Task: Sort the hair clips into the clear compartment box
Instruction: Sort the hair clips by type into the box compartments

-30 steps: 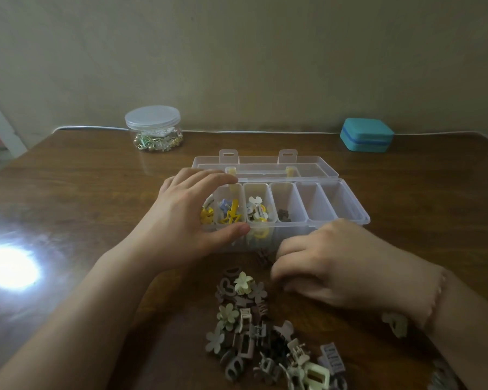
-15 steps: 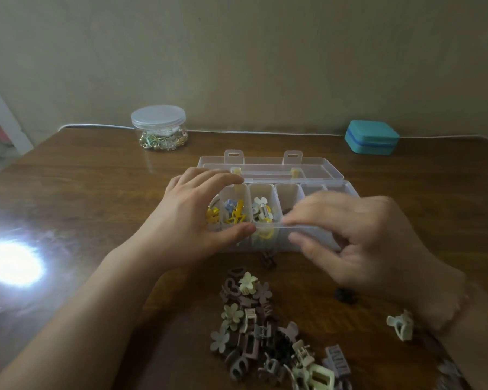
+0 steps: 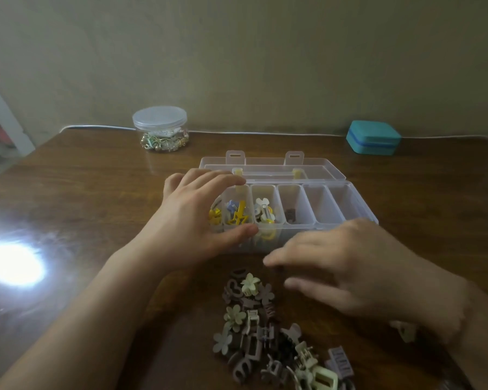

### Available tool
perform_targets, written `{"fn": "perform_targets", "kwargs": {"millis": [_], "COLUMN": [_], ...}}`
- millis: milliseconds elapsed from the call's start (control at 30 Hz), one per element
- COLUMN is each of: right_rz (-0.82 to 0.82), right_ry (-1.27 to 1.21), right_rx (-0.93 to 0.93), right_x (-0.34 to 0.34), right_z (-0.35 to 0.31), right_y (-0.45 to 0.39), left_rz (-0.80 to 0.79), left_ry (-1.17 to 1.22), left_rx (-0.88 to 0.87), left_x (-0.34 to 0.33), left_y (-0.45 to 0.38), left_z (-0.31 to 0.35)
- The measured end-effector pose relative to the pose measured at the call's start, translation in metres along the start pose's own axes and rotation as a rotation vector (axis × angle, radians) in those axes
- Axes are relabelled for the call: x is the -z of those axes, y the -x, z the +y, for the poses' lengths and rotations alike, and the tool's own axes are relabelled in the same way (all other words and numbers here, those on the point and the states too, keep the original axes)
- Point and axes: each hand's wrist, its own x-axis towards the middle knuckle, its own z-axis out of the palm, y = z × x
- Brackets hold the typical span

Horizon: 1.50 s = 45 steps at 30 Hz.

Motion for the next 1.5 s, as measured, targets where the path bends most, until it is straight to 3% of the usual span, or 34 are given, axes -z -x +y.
{"fn": "perform_targets", "kwargs": {"millis": [133,300,400,467,633,800,900,1000,1067,1200,1267,1333,1500], "right_rz": [0.333,0.305,0.316,0.214,-0.183,-0.259,-0.124,0.193,0.352,0.356,0.373,0.318,-0.118], "right_ry": [-0.241,0.036,-0.063,-0.122,0.012,-0.021,-0.124,-0.347,-0.363,-0.162,-0.200,-0.274,-0.234], "right_rx": [-0.125,-0.208,-0.124,-0.037,0.067,0.076,0.025,-0.077,-0.148,-0.247,-0.237,-0.170,0.032], "right_x": [0.016,0.013,0.011,0.009,-0.001,-0.002,0.007,0.019,0.023,0.016,0.016,0.019,0.014], "right_z": [0.005,0.014,0.010,0.003,-0.006,-0.007,0.000,0.006,0.010,0.013,0.011,0.005,-0.006], "right_y": [0.009,0.010,0.010,0.008,0.000,-0.002,0.004,0.009,0.011,0.010,0.010,0.010,0.007], "left_rz": [0.002,-0.005,-0.014,-0.019,-0.010,-0.007,-0.008,-0.005,0.001,0.002,0.000,-0.003,-0.007], "left_ry": [0.002,0.014,0.012,0.007,0.002,0.003,0.008,0.026,0.026,0.021,0.019,0.021,0.019], "left_rx": [0.000,0.004,0.013,0.018,0.014,0.016,0.010,0.005,0.003,0.002,0.005,0.007,0.009], "left_x": [0.000,0.000,0.000,0.000,-0.001,-0.001,-0.001,-0.001,-0.001,-0.001,-0.001,-0.001,-0.001], "left_y": [0.000,0.000,0.000,0.000,0.000,0.000,-0.001,0.000,0.000,0.000,0.000,-0.001,-0.001], "left_z": [0.000,0.001,0.000,0.000,0.000,-0.001,-0.001,-0.001,-0.001,-0.001,-0.001,-0.001,-0.001]}}
